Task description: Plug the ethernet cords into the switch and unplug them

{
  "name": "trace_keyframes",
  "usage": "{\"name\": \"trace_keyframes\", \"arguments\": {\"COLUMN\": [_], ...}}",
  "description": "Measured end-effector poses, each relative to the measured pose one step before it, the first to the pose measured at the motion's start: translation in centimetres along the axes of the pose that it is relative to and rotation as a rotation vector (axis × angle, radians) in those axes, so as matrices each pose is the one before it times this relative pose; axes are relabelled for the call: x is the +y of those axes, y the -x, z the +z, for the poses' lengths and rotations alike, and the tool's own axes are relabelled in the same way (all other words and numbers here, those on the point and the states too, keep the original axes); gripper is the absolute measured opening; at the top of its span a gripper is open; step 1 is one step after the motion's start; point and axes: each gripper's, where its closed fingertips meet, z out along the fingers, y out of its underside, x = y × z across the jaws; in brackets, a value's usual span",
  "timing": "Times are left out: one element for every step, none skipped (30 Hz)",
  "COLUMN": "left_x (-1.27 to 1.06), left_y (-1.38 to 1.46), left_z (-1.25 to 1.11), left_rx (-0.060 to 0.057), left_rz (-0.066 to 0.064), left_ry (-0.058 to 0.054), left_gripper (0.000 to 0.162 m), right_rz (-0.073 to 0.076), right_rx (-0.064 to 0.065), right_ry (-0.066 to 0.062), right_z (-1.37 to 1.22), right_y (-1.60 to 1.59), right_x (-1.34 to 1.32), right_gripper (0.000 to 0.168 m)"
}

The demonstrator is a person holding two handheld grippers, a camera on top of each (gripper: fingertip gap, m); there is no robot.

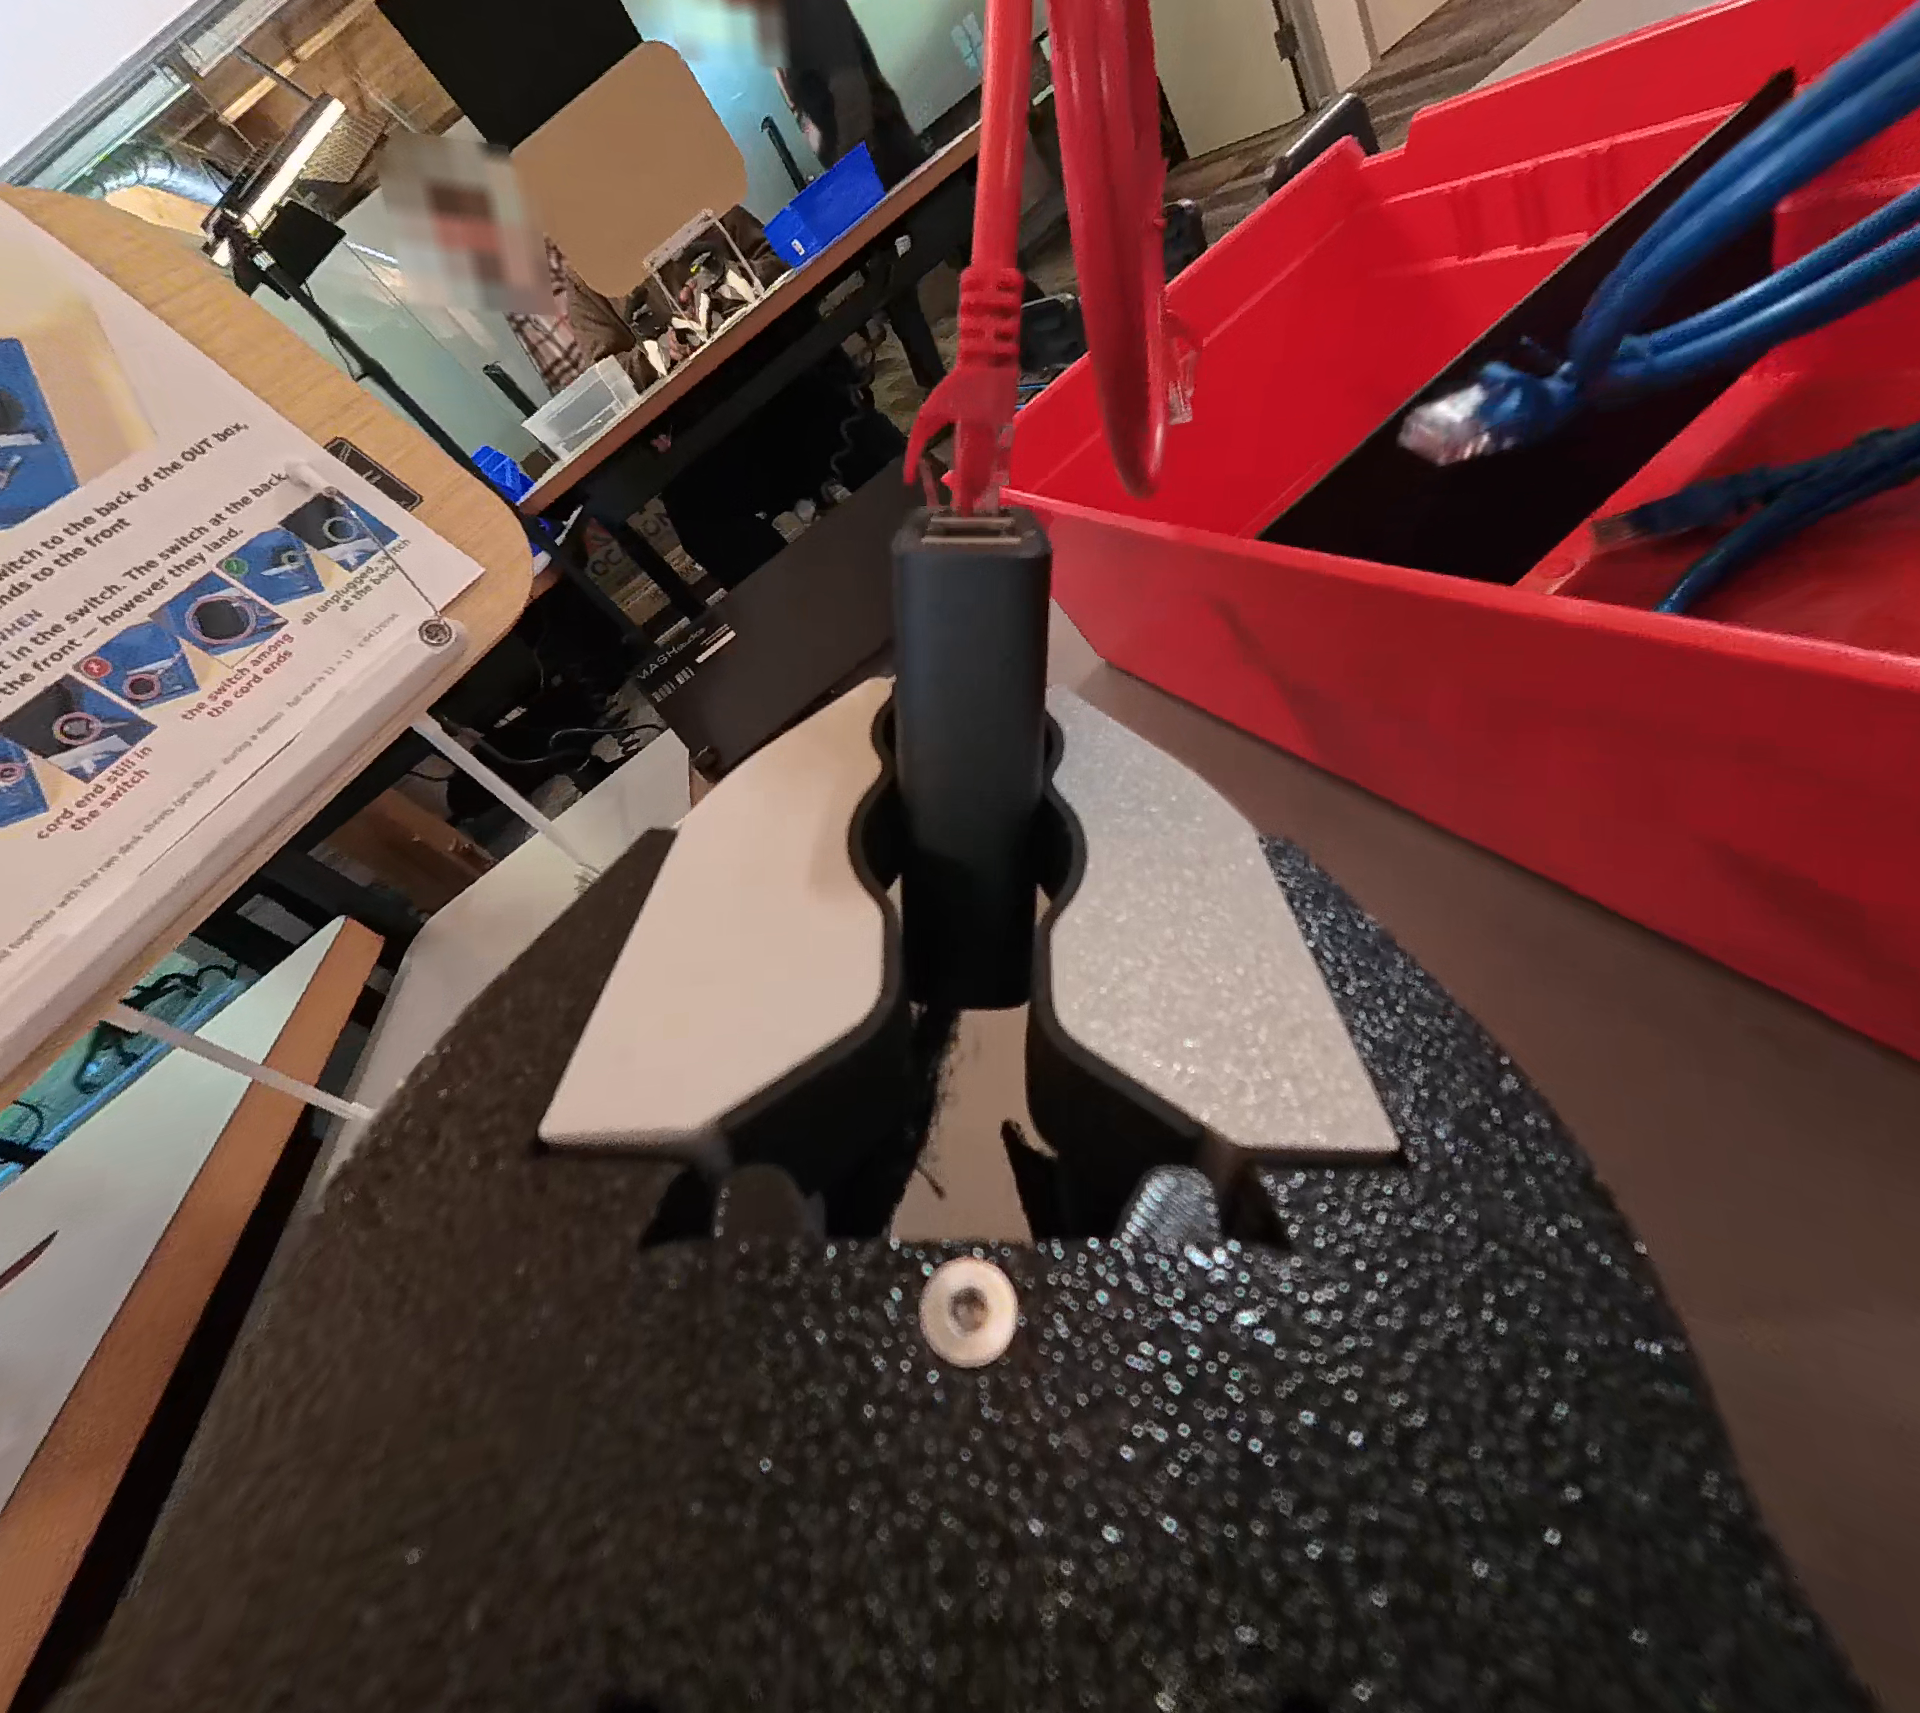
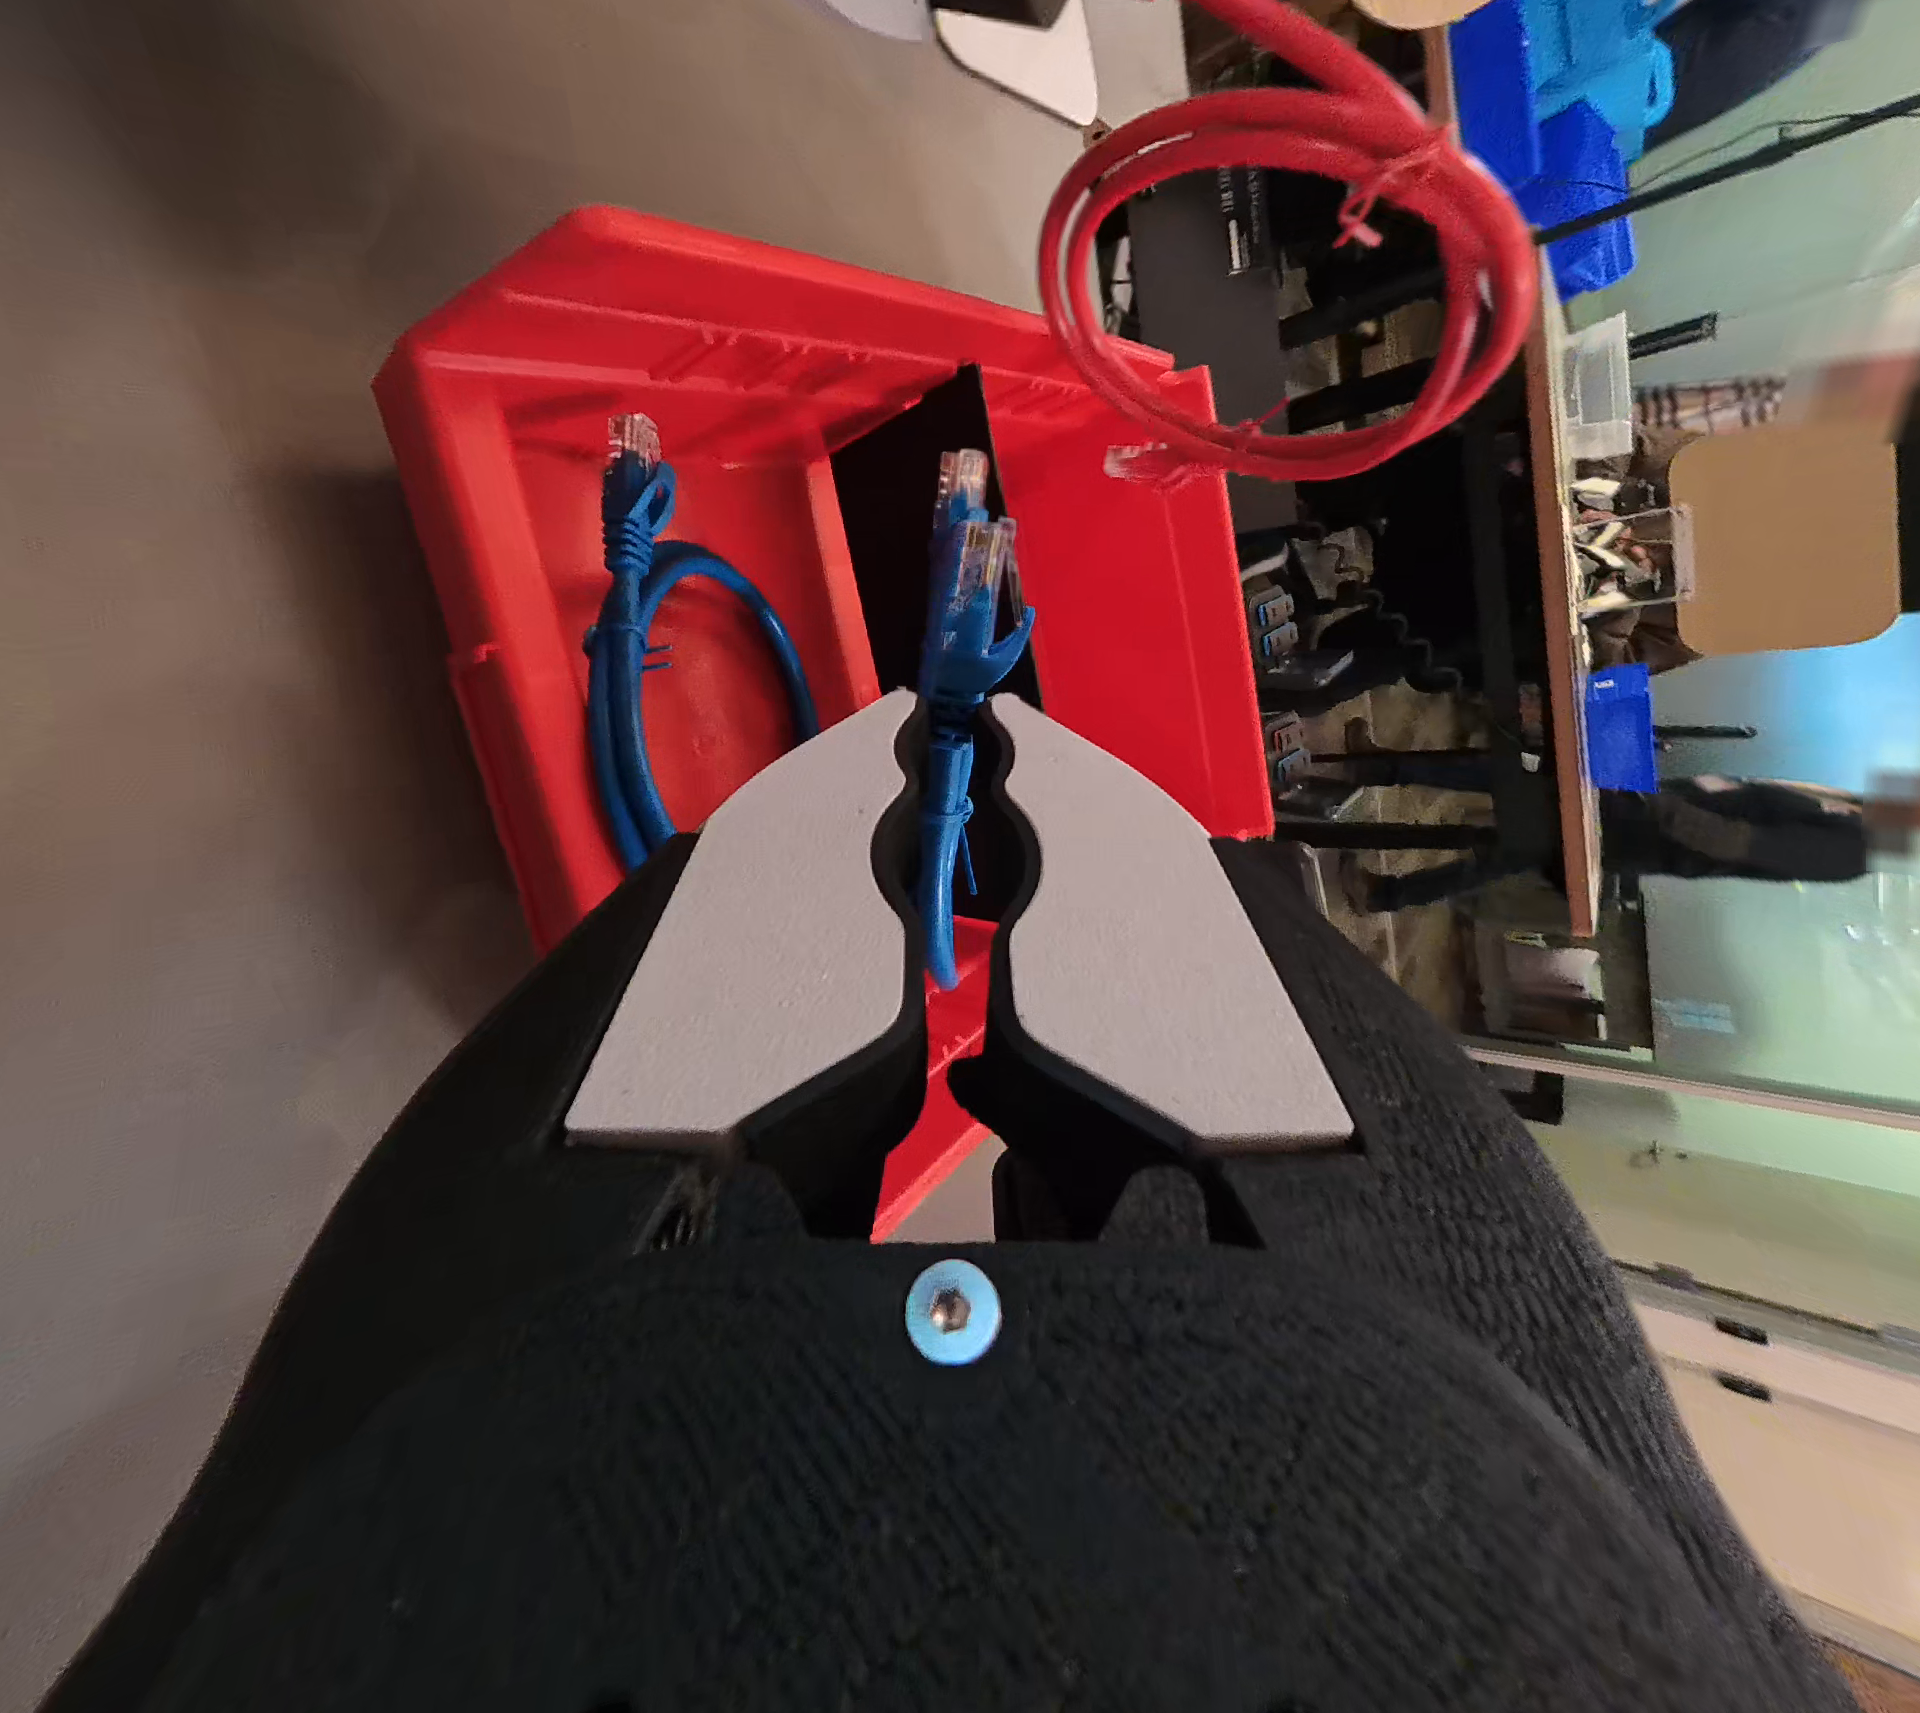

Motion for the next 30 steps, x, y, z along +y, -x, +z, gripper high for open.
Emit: {"name": "trace_keyframes", "arguments": {"left_x": [0.045, 0.01, -0.016, -0.009, -0.02, -0.019, -0.046, -0.032, -0.039, -0.07, -0.081, -0.082, -0.056, -0.022, -0.005, -0.026, -0.075, -0.094, -0.131, -0.138, -0.137, -0.124, -0.082, -0.035, -0.043, -0.055, -0.067, -0.072, -0.075, -0.063], "left_y": [-0.048, -0.103, -0.127, -0.13, -0.111, -0.102, -0.095, -0.064, -0.086, -0.127, -0.117, -0.131, -0.119, -0.12, -0.138, -0.169, -0.146, -0.124, -0.205, -0.196, -0.144, -0.126, -0.131, -0.075, -0.029, -0.008, -0.057, -0.07, -0.057, -0.054], "left_z": [0.023, 0.021, 0.014, 0.014, 0.01, 0.011, 0.012, 0.001, 0.001, -0.006, -0.009, -0.003, -0.005, 0.015, 0.028, 0.015, -0.011, -0.007, -0.011, -0.02, -0.027, -0.034, -0.004, -0.004, -0.014, -0.026, -0.024, -0.011, -0.013, -0.016], "left_rx": [-0.0028, -0.002, 0.0003, -0.0003, -0.001, -0.0013, -0.0012, -0.003, -0.0017, -0.0005, -0.0025, -0.0029, -0.0028, -0.0039, -0.0022, 0.0014, -0.002, -0.0043, 0.0011, 0.001, -0.0027, -0.0014, 0.003, 0.0015, -0.0024, -0.0015, 0.0012, 0.0022, -0.0002, -0.001], "left_rz": [0.0156, 0.016, 0.0147, 0.0141, 0.0149, 0.015, 0.0149, 0.0143, 0.0156, 0.0183, 0.0197, 0.0211, 0.0224, 0.0273, 0.0237, 0.021, 0.0256, 0.0284, 0.0246, 0.0219, 0.0262, 0.0194, 0.0089, 0.0109, 0.0148, 0.0104, 0.0072, 0.0085, 0.0121, 0.0142], "left_ry": [0.0045, 0.0035, 0.0029, 0.003, 0.0022, 0.0014, -0.0001, 0.0006, 0.0001, -0.0022, -0.0008, -0.0001, 0.0001, 0.0022, 0.0043, 0.0037, 0.0016, 0.0013, -0.001, -0.0024, -0.0011, -0.0004, -0.0003, 0.0008, 0.0, -0.0003, -0.0007, -0.0011, -0.0015, -0.0002], "left_gripper": [0.021, 0.021, 0.021, 0.021, 0.021, 0.021, 0.021, 0.021, 0.021, 0.021, 0.021, 0.021, 0.021, 0.021, 0.021, 0.021, 0.021, 0.021, 0.021, 0.021, 0.021, 0.021, 0.021, 0.021, 0.021, 0.021, 0.021, 0.021, 0.021, 0.021], "right_rz": [0.0107, 0.0083, 0.0066, 0.0029, 0.0016, -0.0004, -0.0075, -0.0173, -0.0173, -0.0141, -0.013, -0.0122, -0.0094, -0.0098, -0.0175, -0.0215, -0.0213, -0.0205, -0.0204, -0.0191, -0.0256, -0.0345, -0.0261, -0.0218, -0.0167, -0.0115, -0.0185, -0.0235, -0.019, -0.0173], "right_rx": [0.0056, 0.0017, 0.0044, 0.0072, 0.0038, 0.0065, 0.0127, 0.0085, 0.0154, 0.0169, 0.0099, 0.0079, 0.0052, -0.0024, -0.0022, 0.0031, 0.0044, 0.0019, 0.0076, 0.0123, 0.0061, 0.0052, 0.0133, -0.0009, -0.0088, -0.0063, -0.0053, -0.0015, 0.0044, -0.0038], "right_ry": [-0.0025, 0.0023, 0.0032, 0.0013, 0.0044, 0.0001, -0.0067, -0.0029, -0.0013, -0.001, 0.0012, 0.0001, -0.0008, 0.0024, 0.0034, 0.0035, 0.0035, 0.0001, 0.0014, 0.0062, 0.0066, 0.0069, 0.0123, 0.0033, -0.0069, -0.004, -0.0015, 0.0024, 0.0047, 0.0011], "right_z": [-0.193, -0.123, -0.071, -0.033, 0.013, 0.069, 0.106, 0.192, 0.268, 0.341, 0.384, 0.398, 0.361, 0.331, 0.296, 0.297, 0.299, 0.296, 0.286, 0.283, 0.253, 0.211, 0.16, 0.098, 0.043, 0.002, -0.004, 0.007, 0.028, 0.014], "right_y": [-0.152, -0.08, -0.065, -0.059, 0.051, 0.076, 0.062, 0.144, 0.053, -0.009, 0.041, 0.057, 0.085, 0.19, 0.203, 0.144, 0.1, 0.117, 0.018, -0.08, -0.014, 0.034, -0.097, 0.079, 0.184, 0.11, 0.093, 0.042, -0.054, 0.06], "right_x": [-0.068, -0.062, -0.114, -0.198, -0.229, -0.38, -0.508, -0.464, -0.44, -0.41, -0.352, -0.345, -0.361, -0.337, -0.334, -0.339, -0.324, -0.328, -0.256, -0.151, -0.061, -0.001, 0.051, -0.035, -0.165, -0.144, -0.082, -0.007, 0.014, -0.01], "right_gripper": [0.005, 0.006, 0.006, 0.005, 0.006, 0.006, 0.005, 0.005, 0.005, 0.005, 0.005, 0.005, 0.005, 0.005, 0.005, 0.005, 0.005, 0.006, 0.006, 0.006, 0.006, 0.006, 0.006, 0.006, 0.006, 0.006, 0.006, 0.005, 0.006, 0.005]}}
